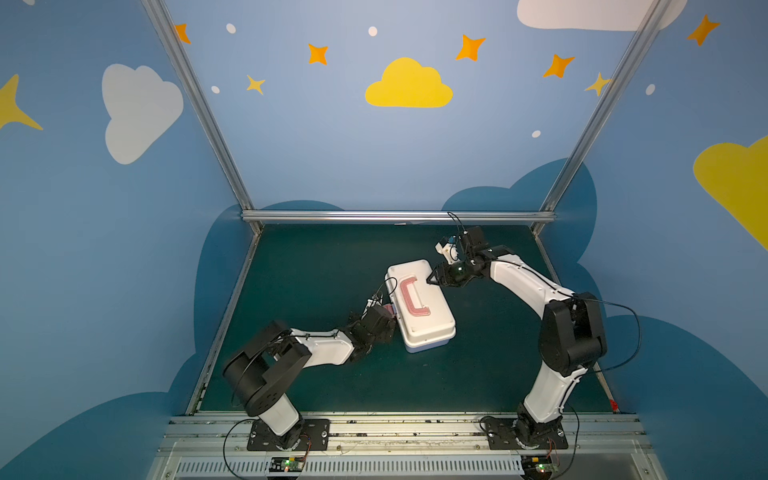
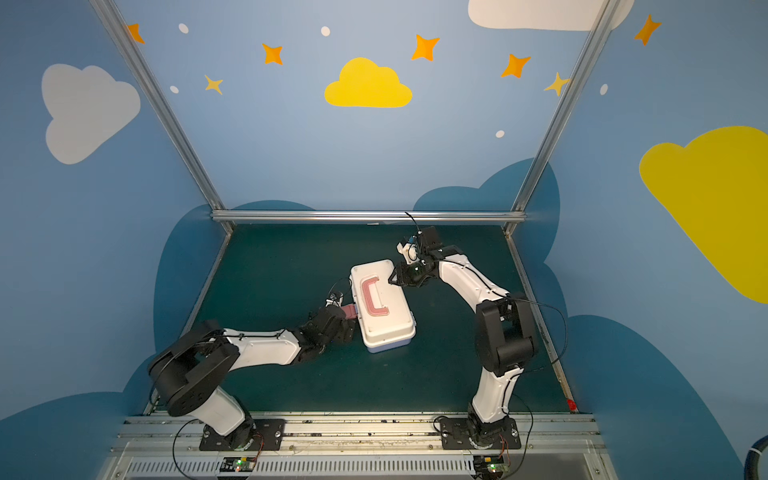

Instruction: Pack the tool kit

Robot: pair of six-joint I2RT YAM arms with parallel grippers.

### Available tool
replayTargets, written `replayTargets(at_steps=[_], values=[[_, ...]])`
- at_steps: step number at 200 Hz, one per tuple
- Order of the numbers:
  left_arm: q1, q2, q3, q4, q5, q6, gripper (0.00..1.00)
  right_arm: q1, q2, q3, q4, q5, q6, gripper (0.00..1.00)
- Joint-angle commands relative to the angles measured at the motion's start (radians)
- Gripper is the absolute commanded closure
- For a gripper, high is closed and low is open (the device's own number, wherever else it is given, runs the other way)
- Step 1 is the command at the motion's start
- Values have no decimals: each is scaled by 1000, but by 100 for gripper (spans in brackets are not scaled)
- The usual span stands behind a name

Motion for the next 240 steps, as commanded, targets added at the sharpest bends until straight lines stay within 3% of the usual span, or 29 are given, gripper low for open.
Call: replayTargets(at_steps=[1, 48, 63, 99, 138, 165, 240], values=[[7, -43, -8, -8, -39, -32, 1, 46, -15, -26, -85, -72, 0, 57], [22, -103, 6, -60, 56, -171, 3, 49, -21, -37, -80, -71, 3, 56], [40, -127, -16, -24, 130, -226, 5, 51, -22, -42, -77, -69, 5, 56], [74, -118, -18, 62, 319, -285, 16, 55, -20, -51, -67, -71, 12, 57], [105, -122, -21, 118, 446, -365, 26, 61, -30, -76, -57, -68, 18, 56], [105, -131, -50, 186, 496, -422, 40, 62, -28, -83, -57, -67, 18, 57], [107, -189, -65, 190, 528, -383, 42, 65, -36, -85, -70, -21, 24, 58]])
